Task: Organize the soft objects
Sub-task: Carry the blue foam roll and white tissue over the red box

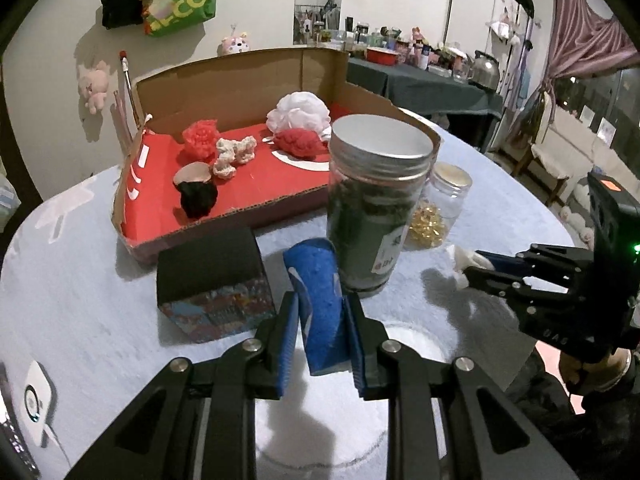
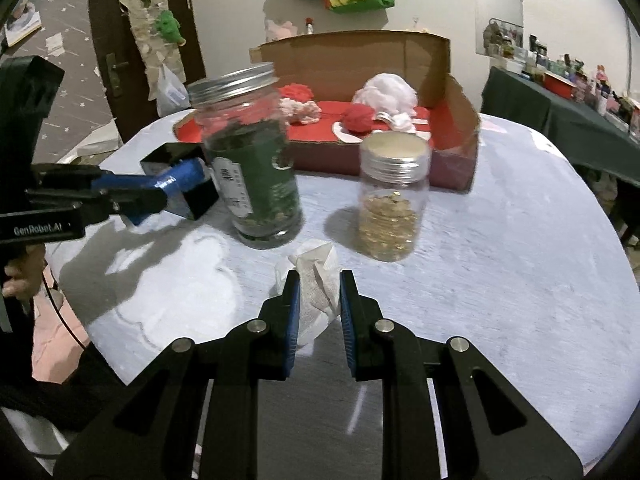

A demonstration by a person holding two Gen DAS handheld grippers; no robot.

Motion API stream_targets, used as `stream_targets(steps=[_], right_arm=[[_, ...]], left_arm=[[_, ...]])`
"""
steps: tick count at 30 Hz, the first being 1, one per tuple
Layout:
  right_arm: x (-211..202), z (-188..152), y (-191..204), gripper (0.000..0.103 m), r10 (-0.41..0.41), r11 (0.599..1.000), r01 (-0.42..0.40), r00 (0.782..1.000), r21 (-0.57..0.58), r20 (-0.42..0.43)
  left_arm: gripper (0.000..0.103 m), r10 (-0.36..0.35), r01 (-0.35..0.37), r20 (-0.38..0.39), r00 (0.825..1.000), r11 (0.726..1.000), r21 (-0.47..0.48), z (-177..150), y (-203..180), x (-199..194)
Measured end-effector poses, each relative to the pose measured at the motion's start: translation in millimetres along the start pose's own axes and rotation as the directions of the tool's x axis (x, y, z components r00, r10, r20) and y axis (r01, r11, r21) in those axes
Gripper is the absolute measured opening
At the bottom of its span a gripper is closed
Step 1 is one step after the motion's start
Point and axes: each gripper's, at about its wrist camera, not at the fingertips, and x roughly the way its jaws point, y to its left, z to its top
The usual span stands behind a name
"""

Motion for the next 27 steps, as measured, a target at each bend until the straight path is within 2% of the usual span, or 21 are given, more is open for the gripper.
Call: stream_targets(steps=[11,27], right_arm=[[-10.8,6.9,-32.0,0.018,-0.066,0.997,0.067,0.998,0.035,-0.017],[2.7,44.4,-65.8,0.018,-0.170,0.984,0.168,0.985,-0.051,-0.033]], left_arm=[[0.024,0.047,-0.045,-0.035,0.998,0.998,0.049,22.9,2.5,3.4],[0.024,0.048,-0.044,-0.069,0.996,0.998,0.052,52.5,25.3,22.9]])
